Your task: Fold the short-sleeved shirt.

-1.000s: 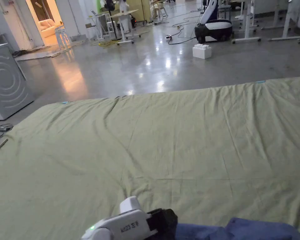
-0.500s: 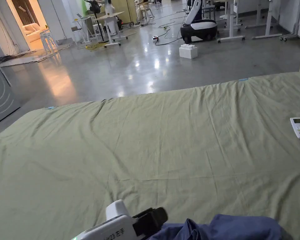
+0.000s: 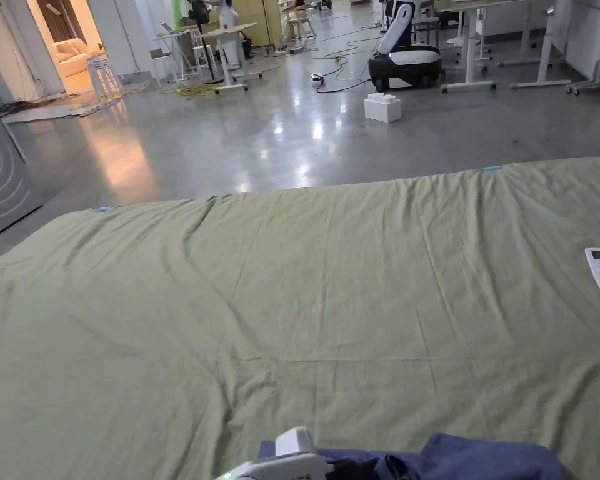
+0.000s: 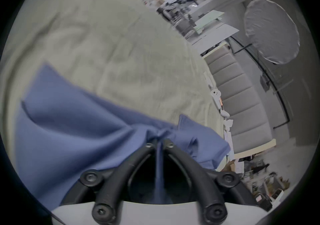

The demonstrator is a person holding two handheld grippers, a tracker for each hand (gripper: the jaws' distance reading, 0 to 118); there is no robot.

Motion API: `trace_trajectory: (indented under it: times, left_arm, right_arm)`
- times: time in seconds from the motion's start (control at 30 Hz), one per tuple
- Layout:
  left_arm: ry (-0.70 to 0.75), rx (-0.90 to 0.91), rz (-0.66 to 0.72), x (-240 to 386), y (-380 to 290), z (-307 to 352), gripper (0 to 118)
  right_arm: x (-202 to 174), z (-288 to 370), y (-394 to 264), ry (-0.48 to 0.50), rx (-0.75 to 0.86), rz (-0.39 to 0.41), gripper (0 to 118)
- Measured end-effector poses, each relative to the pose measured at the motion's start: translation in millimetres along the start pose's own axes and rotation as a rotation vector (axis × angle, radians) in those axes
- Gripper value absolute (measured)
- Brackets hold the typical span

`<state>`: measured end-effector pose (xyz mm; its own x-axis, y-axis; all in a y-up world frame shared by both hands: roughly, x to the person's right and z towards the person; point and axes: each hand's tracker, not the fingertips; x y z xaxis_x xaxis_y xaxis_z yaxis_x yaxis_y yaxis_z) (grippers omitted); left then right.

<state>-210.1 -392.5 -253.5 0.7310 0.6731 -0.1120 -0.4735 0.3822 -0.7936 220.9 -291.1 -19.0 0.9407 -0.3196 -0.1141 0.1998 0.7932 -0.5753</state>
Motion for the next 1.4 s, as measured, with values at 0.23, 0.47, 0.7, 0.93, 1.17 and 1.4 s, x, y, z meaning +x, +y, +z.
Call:
trace_trajectory:
  times: [0.23,0.47,0.7,0.93,1.17,1.4]
  left_arm:
    - [-0.074,0.371,0.218,-87.0,45.2,106.2,110]
    - [-0.104,0.274,0.414,-108.3,6.4,74.2,81]
    - [-0.135,0.224,0.374,-82.8,-6.7,50.9,17]
    - [-0.144,0.316,0.407,-102.4,13.6,95.5,15]
    - [0.050,0.371,0.220,-87.1,35.4,172.3,15]
    - [0.120,0.312,-0.104,-15.2,36.0,131.0,15]
  right_arm:
    - [3.4,-12.7,-0.7,0.020,-0.009,-0.066,0]
    - [-1.6,-11.8,-5.1,0.026,-0.022,-0.041,0]
    - [2.8,-3.2,-7.9,0.001,-0.025,-0.060,0]
    - [11.1,-5.3,-11.3,-0.007,-0.023,-0.107,0]
    - [12.6,-12.5,-15.3,0.016,-0.037,-0.094,0]
    - [7.4,-21.8,-16.3,0.042,-0.029,-0.078,0]
